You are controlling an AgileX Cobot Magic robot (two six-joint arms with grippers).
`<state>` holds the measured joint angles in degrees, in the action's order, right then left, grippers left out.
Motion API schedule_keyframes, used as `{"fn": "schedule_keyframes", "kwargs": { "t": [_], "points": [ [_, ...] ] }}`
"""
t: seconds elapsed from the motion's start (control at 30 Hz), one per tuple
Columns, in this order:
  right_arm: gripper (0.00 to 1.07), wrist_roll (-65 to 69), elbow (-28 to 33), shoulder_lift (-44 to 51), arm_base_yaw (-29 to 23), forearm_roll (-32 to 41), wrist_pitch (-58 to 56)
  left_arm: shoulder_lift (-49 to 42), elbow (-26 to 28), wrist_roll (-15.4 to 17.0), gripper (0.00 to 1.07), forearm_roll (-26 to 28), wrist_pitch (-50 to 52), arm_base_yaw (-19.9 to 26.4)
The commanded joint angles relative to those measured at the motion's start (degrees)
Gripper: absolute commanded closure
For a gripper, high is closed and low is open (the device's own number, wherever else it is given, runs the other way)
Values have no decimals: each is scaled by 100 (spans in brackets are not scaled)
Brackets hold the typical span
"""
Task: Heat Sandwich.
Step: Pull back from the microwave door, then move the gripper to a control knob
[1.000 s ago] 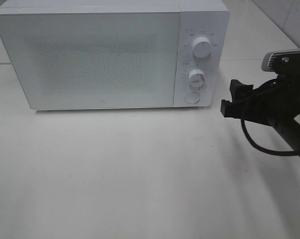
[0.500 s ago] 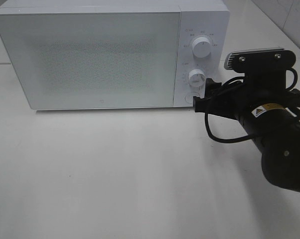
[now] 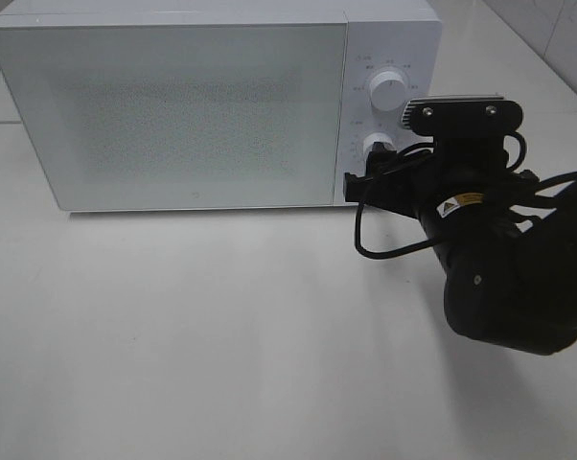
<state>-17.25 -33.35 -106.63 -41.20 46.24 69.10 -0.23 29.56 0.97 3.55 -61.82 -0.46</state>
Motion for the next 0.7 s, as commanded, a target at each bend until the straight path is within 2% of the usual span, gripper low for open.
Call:
{"fn": "schedule_keyframes", "kwargs": {
  "t": [0.03, 0.3, 0.7],
  "points": [
    [31, 97, -264, -235, 17, -80, 166, -120, 0, -17, 6, 23, 52, 17],
    [31, 275, -739, -561, 315, -384, 0, -120, 0, -17, 6, 23, 52, 17],
    [31, 269, -1175, -1003, 327, -481, -86, -120, 0, -17, 6, 23, 52, 17]
  ]
}}
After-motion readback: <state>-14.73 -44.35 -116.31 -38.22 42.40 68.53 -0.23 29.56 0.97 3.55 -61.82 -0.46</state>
